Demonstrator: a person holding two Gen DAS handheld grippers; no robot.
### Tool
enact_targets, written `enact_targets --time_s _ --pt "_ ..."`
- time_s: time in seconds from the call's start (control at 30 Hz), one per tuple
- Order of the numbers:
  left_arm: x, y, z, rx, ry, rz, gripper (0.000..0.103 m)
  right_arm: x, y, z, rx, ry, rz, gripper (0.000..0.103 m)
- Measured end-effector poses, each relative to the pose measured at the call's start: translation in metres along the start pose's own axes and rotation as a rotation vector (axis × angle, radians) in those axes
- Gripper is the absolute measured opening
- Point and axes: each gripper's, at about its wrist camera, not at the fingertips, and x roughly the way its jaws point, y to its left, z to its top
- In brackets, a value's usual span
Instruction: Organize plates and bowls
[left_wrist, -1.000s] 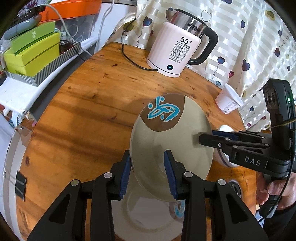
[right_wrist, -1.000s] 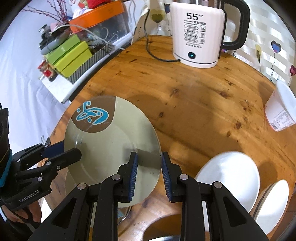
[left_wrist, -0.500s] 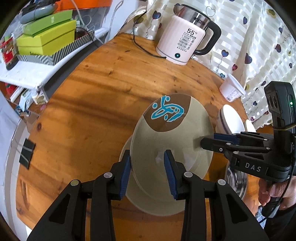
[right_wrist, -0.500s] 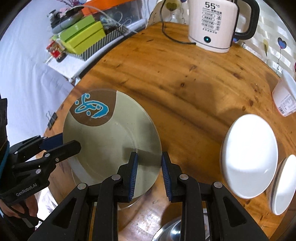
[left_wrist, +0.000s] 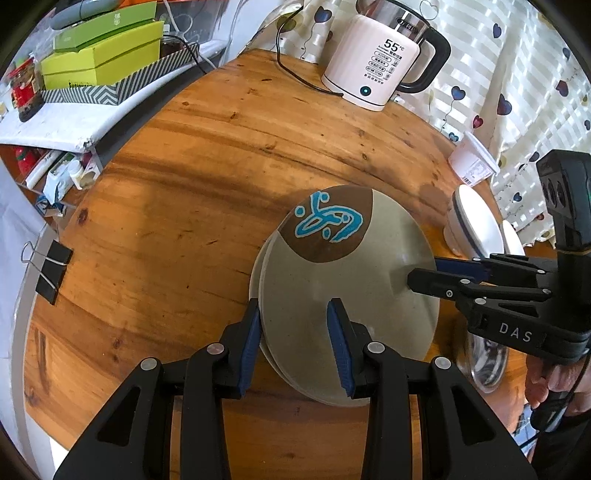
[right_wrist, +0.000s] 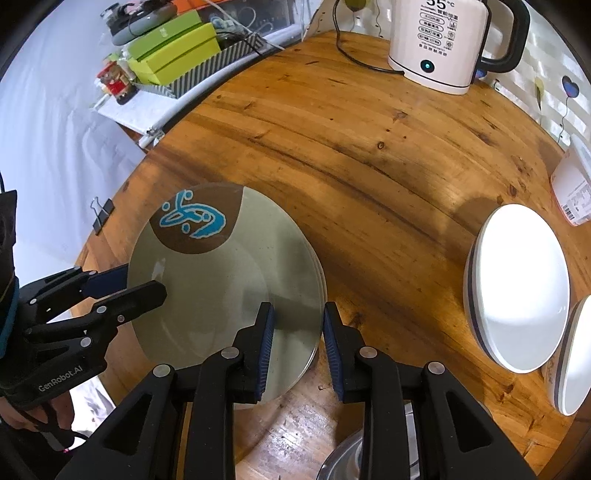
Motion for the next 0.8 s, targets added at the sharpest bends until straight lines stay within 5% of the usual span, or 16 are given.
enact_targets --time_s 0.37,0.8 --pt "0.000 -0.007 -0.006 0.060 -0.044 0.054 0.038 0.005 0.007 -0.005 -0.037 -0.036 -0.059 0.029" --pt "0.002 -0.011 -0.010 0.108 -0.086 0.095 0.048 0.005 0.003 -0.012 -0.016 -0.076 -0.031 0.029"
